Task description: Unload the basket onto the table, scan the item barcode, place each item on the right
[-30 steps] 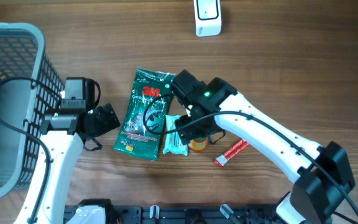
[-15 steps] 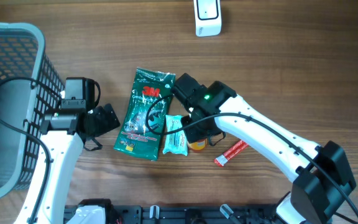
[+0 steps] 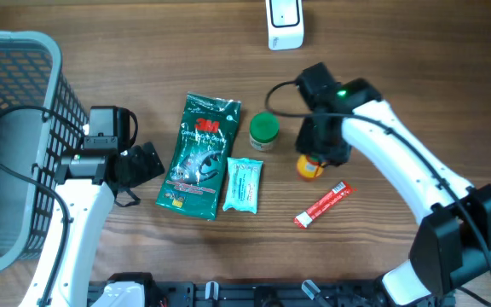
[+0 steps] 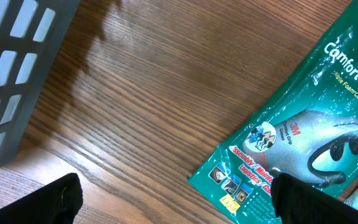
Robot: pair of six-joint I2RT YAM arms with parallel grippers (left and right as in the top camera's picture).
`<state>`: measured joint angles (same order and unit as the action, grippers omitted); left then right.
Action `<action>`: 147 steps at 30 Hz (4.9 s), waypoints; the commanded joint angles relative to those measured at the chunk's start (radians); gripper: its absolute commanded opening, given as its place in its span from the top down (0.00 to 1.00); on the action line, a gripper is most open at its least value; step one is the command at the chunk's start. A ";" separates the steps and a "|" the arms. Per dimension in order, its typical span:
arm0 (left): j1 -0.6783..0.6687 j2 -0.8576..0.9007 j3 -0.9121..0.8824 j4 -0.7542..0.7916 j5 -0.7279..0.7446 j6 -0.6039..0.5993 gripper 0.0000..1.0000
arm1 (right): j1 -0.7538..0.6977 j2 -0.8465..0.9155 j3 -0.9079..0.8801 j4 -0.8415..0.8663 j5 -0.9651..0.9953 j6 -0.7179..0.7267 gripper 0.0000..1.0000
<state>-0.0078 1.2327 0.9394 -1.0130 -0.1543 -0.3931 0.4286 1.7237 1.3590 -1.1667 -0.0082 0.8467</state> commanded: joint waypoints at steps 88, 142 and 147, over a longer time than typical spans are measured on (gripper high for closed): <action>0.006 -0.010 -0.006 0.000 0.005 0.019 0.00 | -0.221 0.388 0.040 -0.445 -1.258 -0.926 0.34; 0.006 -0.010 -0.006 0.000 0.005 0.020 0.00 | -0.143 0.681 0.774 0.914 0.217 0.255 0.40; 0.006 -0.010 -0.006 0.000 0.005 0.019 0.00 | -0.140 0.713 0.776 0.927 0.237 0.285 0.41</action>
<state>-0.0078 1.2320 0.9394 -1.0126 -0.1543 -0.3931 0.2817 2.4062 2.1048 -0.2394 0.1864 1.1183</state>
